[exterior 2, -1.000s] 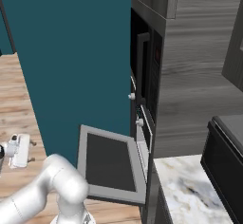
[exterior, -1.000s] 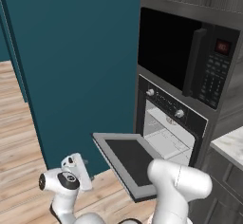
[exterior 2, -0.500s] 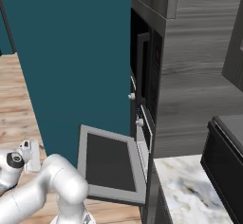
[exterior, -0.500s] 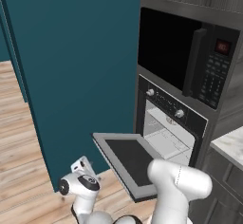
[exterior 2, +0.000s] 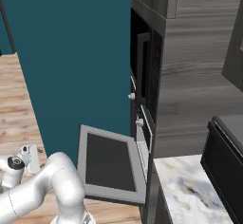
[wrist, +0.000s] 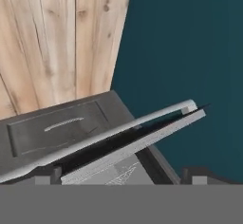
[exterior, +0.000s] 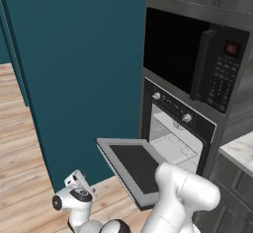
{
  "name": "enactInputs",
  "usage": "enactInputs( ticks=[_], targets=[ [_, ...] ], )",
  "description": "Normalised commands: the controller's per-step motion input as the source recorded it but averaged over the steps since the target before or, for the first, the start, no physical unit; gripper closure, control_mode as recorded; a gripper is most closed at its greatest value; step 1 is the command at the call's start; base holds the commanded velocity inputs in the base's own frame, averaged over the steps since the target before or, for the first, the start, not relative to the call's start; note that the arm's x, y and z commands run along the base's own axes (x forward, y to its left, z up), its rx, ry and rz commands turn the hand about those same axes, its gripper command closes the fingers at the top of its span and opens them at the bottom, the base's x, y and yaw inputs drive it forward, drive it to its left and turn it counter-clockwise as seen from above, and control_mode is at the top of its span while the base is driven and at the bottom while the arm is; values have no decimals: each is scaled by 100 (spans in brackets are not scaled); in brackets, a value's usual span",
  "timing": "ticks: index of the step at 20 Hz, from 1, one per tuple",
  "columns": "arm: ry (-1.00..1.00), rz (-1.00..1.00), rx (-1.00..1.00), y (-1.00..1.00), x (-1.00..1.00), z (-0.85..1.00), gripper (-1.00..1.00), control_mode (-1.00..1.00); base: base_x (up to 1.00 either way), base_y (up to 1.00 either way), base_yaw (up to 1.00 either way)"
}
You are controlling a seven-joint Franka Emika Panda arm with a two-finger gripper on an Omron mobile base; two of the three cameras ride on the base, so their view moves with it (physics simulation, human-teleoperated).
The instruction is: Place the fish on the top rack of the oven, and slide the tray back inside. Close the oven door.
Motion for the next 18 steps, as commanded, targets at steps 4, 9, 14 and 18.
enactInputs(
  ticks=[4,9,14,18],
  targets=[
    [0,-7,-7,1,0,-33,-100,-100,0,0,0],
    [0,-10,-7,-12,26,-50,-100,-100,0,0,0],
    [0,-8,-6,-23,50,-55,-100,-100,0,0,0],
    [0,-7,-7,-23,60,-65,-100,-100,0,0,0]
  ],
)
